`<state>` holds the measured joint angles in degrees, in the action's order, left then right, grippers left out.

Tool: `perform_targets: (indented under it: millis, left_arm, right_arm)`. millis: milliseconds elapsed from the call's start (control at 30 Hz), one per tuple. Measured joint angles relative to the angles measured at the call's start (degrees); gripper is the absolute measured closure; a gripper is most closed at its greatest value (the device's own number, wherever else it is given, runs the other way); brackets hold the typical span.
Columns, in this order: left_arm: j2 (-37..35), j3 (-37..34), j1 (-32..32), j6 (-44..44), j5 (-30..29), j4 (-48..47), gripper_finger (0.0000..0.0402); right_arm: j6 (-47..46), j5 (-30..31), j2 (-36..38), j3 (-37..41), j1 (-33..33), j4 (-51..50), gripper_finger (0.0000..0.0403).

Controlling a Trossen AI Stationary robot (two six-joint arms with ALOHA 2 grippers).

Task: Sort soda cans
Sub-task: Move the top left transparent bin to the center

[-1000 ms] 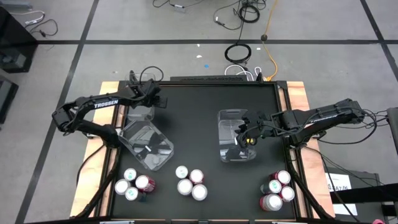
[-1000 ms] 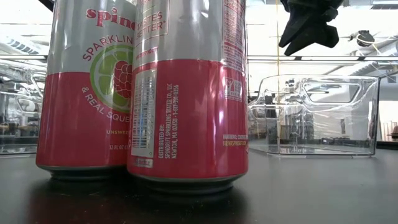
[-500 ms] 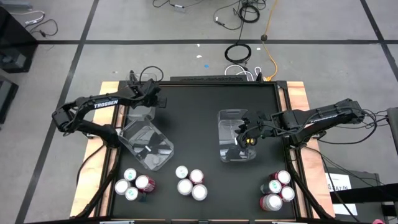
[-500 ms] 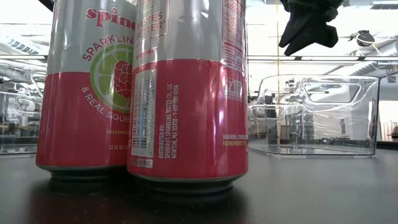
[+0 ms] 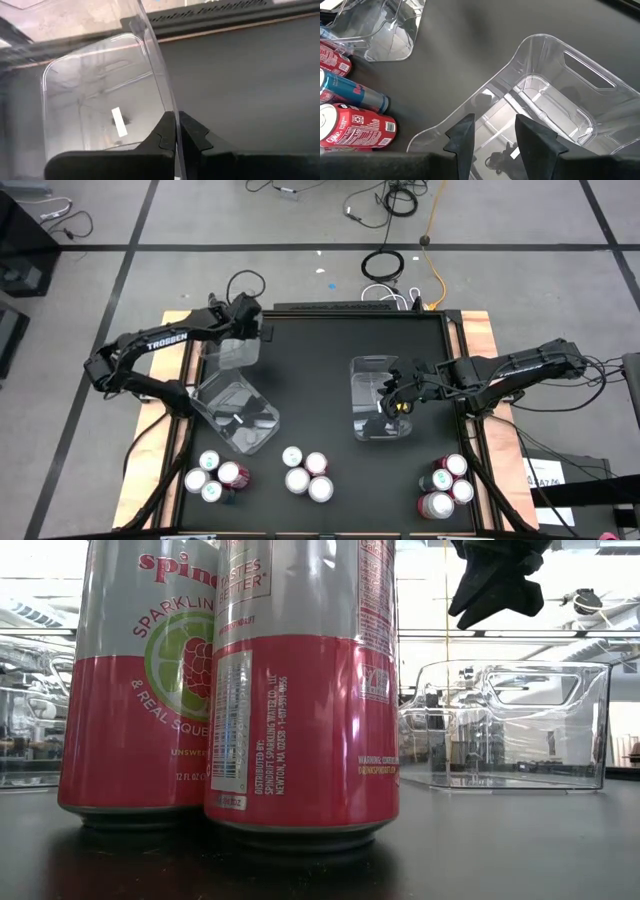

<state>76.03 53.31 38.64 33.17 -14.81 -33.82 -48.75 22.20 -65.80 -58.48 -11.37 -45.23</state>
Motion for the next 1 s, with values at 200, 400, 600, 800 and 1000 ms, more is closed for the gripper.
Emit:
perform_targets:
  millis: [200,400,600,800,1000]
  left_arm:
    - [3.99,4.61,-2.66,-1.64,-1.5,2.04,0.0394]
    - [10.57,11.21,-6.79,1.89,-2.33,-0.79,0.0394]
    - [15.14,16.37,-11.45,4.99,-3.02,-3.61,0.0394]
    - [17.5,20.26,-16.44,11.71,-5.32,-6.56,0.0394]
    - [19.44,22.75,-21.4,21.71,-5.97,-5.89,0.0394]
  right_arm:
    - [0.0,0.0,0.0,0.0,0.01,0.0,0.0271]
    - [-0.05,-0.65,0.0,0.0,0.0,0.0,0.0271]
    - [-0.02,-2.68,0.0,0.0,-0.01,-0.59,0.0271]
    - [-0.96,-3.03,0.0,-0.02,-0.01,-2.51,0.0271]
    - [-1.09,-3.03,0.0,-0.02,-0.01,-4.19,0.0271]
